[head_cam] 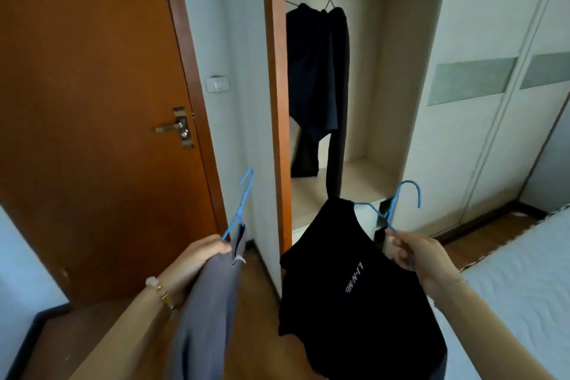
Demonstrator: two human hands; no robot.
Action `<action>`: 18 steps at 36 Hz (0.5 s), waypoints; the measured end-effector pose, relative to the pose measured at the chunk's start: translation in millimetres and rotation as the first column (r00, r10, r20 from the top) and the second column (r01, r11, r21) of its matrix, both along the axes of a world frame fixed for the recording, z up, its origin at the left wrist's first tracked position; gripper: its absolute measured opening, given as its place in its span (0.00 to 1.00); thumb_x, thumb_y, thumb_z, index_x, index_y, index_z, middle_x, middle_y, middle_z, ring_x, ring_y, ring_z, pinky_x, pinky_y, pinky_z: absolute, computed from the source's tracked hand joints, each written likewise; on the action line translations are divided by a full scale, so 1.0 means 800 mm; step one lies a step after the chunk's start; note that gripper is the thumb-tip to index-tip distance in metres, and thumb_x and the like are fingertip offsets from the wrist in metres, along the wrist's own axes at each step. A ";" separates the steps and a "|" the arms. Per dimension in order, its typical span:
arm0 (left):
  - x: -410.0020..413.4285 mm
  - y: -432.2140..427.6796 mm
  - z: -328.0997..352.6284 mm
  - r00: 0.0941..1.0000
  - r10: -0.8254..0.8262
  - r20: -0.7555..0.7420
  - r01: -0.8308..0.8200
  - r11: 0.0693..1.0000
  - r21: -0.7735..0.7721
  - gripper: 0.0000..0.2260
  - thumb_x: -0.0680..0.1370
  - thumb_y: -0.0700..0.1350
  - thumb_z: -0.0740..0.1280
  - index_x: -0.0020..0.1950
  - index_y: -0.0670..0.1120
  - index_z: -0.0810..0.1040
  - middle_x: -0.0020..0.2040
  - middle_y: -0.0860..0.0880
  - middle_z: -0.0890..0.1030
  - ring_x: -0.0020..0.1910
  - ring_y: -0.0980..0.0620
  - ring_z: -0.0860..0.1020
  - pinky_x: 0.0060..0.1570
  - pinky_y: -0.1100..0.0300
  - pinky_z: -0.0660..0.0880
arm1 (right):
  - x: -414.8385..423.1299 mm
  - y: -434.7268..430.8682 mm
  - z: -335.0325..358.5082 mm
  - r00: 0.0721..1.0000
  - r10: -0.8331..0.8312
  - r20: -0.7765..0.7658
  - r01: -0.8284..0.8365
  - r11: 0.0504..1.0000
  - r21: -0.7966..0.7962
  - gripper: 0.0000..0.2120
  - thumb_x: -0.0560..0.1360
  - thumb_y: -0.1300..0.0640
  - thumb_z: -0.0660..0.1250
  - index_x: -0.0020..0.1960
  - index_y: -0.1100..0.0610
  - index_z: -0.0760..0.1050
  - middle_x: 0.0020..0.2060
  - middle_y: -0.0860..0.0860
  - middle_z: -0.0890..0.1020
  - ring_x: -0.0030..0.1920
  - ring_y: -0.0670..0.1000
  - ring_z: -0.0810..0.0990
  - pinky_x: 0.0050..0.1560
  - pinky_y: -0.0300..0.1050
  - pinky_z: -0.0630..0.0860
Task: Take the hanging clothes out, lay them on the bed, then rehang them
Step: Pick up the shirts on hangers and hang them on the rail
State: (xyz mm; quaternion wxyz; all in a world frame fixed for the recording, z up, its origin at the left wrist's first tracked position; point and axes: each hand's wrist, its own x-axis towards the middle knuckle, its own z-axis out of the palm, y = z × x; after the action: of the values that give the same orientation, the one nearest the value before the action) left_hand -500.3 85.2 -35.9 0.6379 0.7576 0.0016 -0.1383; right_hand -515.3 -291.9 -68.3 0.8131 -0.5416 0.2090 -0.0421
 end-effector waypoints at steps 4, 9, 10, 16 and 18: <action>0.070 -0.010 -0.008 0.998 -0.022 -0.057 0.016 0.993 -0.115 0.10 0.77 0.39 0.62 0.36 0.44 0.73 0.28 0.48 0.75 0.26 0.54 0.76 0.29 0.66 0.73 | 0.060 -0.001 0.016 0.997 0.042 0.064 -0.048 0.995 0.092 0.09 0.78 0.60 0.60 0.48 0.61 0.78 0.25 0.46 0.73 0.20 0.42 0.69 0.21 0.31 0.68; 0.175 -0.050 -0.008 0.992 -0.098 -0.078 0.092 0.993 -0.080 0.11 0.75 0.37 0.64 0.32 0.44 0.74 0.27 0.50 0.75 0.26 0.59 0.76 0.27 0.72 0.71 | 0.153 -0.021 0.037 0.987 0.084 0.140 -0.096 0.991 0.087 0.09 0.77 0.66 0.59 0.52 0.63 0.77 0.25 0.49 0.72 0.26 0.45 0.71 0.25 0.32 0.75; 0.196 -0.061 -0.005 0.992 -0.108 -0.065 0.105 0.994 -0.040 0.12 0.74 0.38 0.66 0.30 0.45 0.74 0.27 0.50 0.74 0.27 0.58 0.76 0.28 0.70 0.70 | 0.172 -0.028 0.042 0.984 0.073 0.160 -0.090 0.991 0.100 0.09 0.77 0.67 0.58 0.51 0.64 0.77 0.25 0.49 0.73 0.27 0.45 0.72 0.27 0.32 0.76; 0.316 -0.127 0.041 0.975 -0.220 0.038 0.221 0.975 -0.006 0.14 0.71 0.41 0.68 0.26 0.50 0.80 0.25 0.54 0.76 0.27 0.63 0.76 0.30 0.72 0.70 | 0.278 -0.071 0.072 0.973 0.059 0.225 -0.096 0.983 0.157 0.11 0.77 0.70 0.53 0.45 0.63 0.73 0.30 0.52 0.73 0.24 0.44 0.74 0.30 0.32 0.75; 0.359 -0.154 0.054 0.964 -0.254 0.075 0.256 0.966 -0.020 0.11 0.72 0.41 0.68 0.29 0.48 0.79 0.28 0.52 0.76 0.30 0.59 0.76 0.35 0.66 0.70 | 0.317 -0.088 0.080 0.975 0.011 0.224 -0.056 0.980 0.193 0.10 0.77 0.71 0.55 0.46 0.66 0.75 0.29 0.52 0.77 0.26 0.43 0.78 0.34 0.33 0.80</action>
State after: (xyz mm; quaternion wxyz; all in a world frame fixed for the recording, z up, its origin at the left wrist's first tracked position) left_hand -213.2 -37.9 7.2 0.6257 0.7464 -0.1209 -0.1920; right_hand -261.5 -362.1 -4.5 0.8819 -0.4533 0.1110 -0.0675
